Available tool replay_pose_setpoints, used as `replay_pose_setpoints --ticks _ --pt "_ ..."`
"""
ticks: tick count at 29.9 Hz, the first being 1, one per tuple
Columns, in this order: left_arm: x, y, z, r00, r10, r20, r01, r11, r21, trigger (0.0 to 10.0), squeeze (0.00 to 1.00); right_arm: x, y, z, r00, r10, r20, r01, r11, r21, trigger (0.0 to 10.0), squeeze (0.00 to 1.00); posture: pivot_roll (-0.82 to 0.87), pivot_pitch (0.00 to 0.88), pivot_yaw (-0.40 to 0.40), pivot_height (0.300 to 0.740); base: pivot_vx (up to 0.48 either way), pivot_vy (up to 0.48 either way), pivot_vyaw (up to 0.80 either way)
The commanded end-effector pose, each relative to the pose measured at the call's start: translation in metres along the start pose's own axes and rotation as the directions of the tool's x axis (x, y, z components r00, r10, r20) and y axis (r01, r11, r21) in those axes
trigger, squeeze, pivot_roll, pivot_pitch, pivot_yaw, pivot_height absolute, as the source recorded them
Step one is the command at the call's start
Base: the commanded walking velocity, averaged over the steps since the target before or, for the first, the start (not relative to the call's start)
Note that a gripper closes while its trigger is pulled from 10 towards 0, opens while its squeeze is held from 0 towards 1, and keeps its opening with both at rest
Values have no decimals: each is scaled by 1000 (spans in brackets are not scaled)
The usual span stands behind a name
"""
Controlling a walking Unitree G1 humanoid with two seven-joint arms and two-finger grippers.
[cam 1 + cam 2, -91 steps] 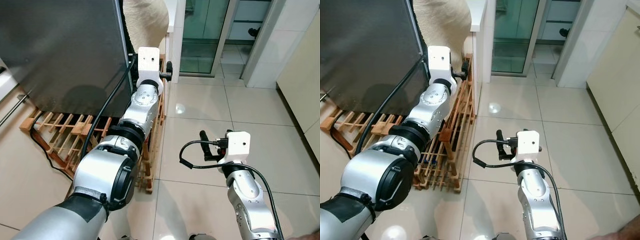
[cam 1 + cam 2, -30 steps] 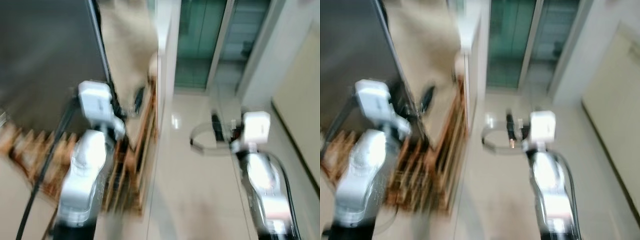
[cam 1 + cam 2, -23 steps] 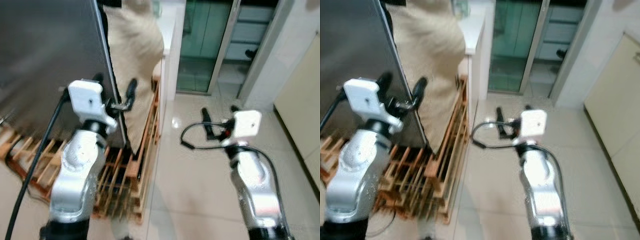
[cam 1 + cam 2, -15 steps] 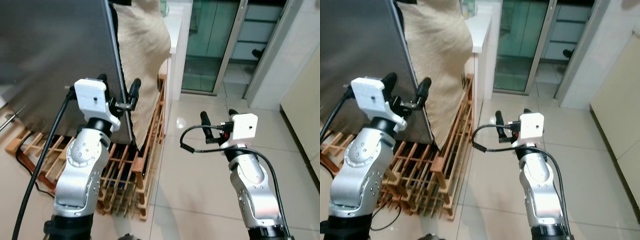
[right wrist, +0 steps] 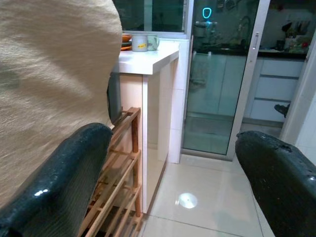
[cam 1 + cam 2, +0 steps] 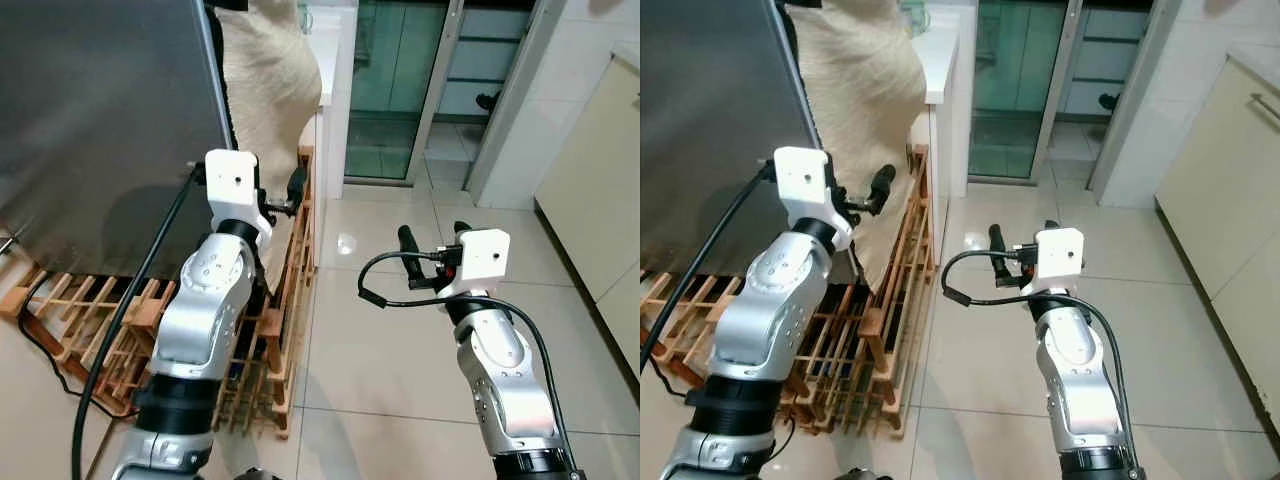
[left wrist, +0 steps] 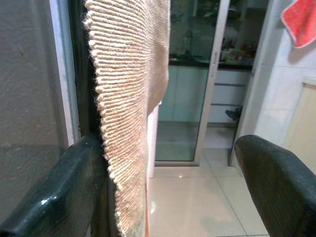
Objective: Restocking fridge
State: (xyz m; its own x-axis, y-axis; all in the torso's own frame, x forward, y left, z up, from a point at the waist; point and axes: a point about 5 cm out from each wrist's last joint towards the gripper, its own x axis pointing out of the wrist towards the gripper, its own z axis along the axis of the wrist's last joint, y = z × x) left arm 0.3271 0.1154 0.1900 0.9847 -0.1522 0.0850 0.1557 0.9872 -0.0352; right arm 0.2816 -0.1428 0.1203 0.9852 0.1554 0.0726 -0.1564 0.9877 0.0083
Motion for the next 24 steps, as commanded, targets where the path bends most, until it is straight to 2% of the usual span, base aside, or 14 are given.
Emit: replay_pose_setpoints --ticks 1,9,13,21,23,24 --pt "4 21 -1 992 121 -21 -121 993 8 10000 0 1 -2 2 1000 -5 8 5 1000 -4 10000 0 -84 0 28 740 0 0 0" --pt "2 24 1 988 152 -4 -152 988 -5 10000 0 -2 -4 0 1000 -7 -3 7 1000 -10 10000 0 -97 0 26 740 0 0 0" --pt "4 30 -6 975 219 -33 -219 976 9 10000 0 0 -4 -1 1000 -4 -7 4 1000 -11 10000 0 -93 0 21 740 0 0 0" --pt "34 -2 -14 990 135 -50 -135 991 13 10000 0 6 -1 -2 1000 13 -12 -13 1000 -12 10000 0 -94 0 9 740 0 0 0" --pt "46 -7 -15 989 136 -55 -135 991 26 10000 0 7 -1 -2 1000 13 -11 -13 1000 -13 10000 0 -98 0 12 740 0 0 0" --pt "46 -7 -15 989 136 -55 -135 991 26 10000 0 7 -1 -2 1000 13 -11 -13 1000 -13 10000 0 -98 0 12 740 0 0 0"
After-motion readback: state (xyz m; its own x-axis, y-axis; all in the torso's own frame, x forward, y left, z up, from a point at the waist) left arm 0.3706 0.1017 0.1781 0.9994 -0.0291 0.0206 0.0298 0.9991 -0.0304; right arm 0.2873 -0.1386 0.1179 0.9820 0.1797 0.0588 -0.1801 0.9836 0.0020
